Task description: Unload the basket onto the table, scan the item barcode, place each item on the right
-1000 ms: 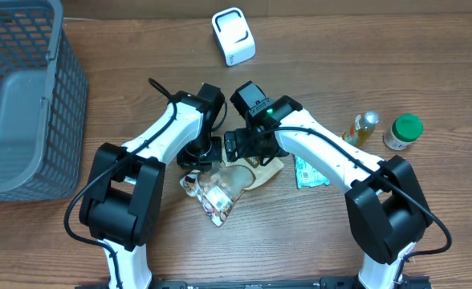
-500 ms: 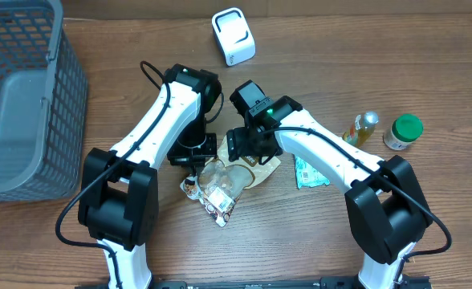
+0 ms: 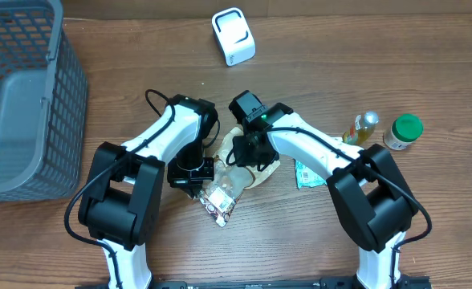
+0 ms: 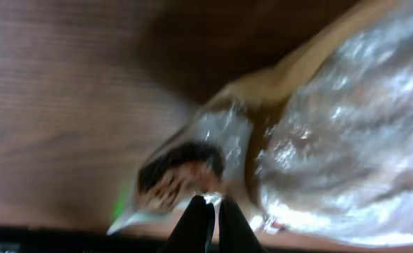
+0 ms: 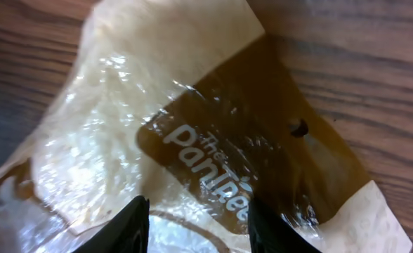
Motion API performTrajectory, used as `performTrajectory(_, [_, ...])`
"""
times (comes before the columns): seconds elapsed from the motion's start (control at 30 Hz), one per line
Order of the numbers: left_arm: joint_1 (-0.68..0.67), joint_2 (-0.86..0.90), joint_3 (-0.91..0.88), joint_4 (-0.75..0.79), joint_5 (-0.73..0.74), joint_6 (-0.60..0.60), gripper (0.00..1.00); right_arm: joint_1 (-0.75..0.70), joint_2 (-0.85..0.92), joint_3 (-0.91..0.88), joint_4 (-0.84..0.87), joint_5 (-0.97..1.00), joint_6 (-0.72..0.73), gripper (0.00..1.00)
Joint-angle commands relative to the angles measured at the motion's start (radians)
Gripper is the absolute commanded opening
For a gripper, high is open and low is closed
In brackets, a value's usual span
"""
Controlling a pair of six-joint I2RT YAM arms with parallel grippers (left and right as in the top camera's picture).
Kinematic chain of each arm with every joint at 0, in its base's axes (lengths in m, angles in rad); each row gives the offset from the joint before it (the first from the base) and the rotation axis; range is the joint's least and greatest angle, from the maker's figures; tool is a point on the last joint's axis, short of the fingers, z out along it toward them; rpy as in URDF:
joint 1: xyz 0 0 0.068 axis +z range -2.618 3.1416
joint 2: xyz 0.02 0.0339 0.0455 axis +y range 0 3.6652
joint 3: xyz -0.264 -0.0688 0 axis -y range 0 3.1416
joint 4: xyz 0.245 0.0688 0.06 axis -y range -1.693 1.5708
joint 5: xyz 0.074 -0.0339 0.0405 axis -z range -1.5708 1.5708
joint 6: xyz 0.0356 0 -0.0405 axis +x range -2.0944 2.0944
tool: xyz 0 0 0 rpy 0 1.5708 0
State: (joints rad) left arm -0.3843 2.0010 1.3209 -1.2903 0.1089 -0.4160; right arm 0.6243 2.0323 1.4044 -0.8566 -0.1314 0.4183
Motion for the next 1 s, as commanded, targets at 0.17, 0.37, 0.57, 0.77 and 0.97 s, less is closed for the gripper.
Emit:
performTrajectory(0.17, [0.005,0.000,-0.003,0.184,0.014,-0.075,0.04,0.003,0.005,-0.005,-0.074,-0.005,0.040,0.48])
performTrajectory(0.37, [0.006,0.000,-0.003,0.281,0.000,-0.079,0.04,0.013,0.005,-0.005,-0.135,-0.048,0.091,0.50])
performTrajectory(0.57, [0.012,0.000,0.000,0.312,-0.007,-0.079,0.04,0.049,0.005,-0.005,-0.141,-0.125,0.091,0.51])
performTrajectory(0.77, [0.061,-0.001,0.082,0.211,0.007,-0.078,0.04,0.060,0.004,0.018,-0.163,-0.150,0.074,0.55])
performTrajectory(0.97, [0.105,-0.001,0.158,0.090,0.065,-0.074,0.04,-0.006,-0.007,0.184,-0.325,-0.158,-0.031,0.57])
